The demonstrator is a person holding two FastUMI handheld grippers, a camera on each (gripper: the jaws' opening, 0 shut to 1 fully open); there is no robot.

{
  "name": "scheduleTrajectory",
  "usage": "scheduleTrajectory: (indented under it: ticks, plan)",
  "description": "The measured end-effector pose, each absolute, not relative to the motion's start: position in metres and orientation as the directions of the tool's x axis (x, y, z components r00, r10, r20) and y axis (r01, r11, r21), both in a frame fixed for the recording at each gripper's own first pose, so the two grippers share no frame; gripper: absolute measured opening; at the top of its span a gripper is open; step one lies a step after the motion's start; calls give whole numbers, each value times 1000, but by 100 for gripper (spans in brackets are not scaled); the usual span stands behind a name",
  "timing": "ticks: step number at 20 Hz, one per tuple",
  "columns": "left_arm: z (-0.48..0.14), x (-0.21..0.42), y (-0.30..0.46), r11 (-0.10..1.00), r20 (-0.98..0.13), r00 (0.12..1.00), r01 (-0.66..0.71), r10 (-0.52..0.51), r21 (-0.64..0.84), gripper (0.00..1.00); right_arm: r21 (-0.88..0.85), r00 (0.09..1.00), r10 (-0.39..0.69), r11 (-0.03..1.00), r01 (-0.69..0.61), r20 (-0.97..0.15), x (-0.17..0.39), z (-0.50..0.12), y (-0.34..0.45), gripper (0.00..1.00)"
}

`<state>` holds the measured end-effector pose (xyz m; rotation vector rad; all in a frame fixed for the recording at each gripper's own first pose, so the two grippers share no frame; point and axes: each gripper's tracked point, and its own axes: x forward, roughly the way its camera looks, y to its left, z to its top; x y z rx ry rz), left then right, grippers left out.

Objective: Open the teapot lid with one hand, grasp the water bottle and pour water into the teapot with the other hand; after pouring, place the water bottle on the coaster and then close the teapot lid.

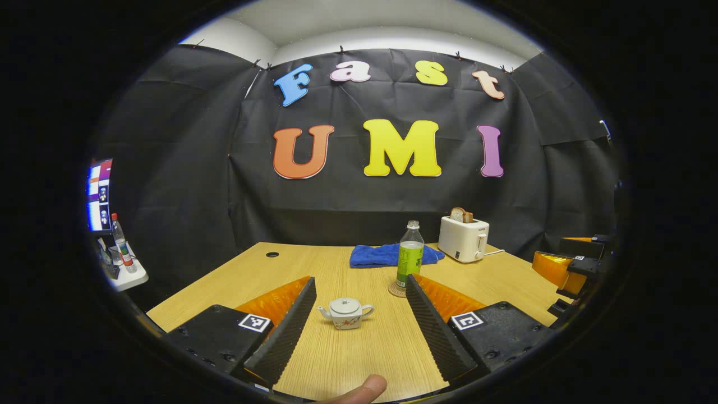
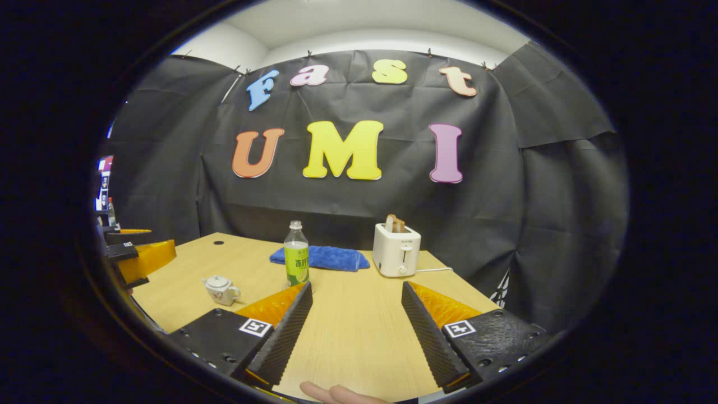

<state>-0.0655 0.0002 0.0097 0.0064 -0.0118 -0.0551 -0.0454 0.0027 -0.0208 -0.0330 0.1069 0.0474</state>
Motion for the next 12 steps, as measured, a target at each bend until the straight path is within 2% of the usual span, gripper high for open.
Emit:
scheduleTrajectory:
  ticks: [1,12]
  plan:
    - [10,-65,0,998,15,998,54,-54,12,100,-32,993,48,998,-52,-107,-45,-21,3,98]
    - [6,-64,-2,998,9,999,49,-49,34,100,-26,992,49,998,-52,-120,-42,-26,2,98]
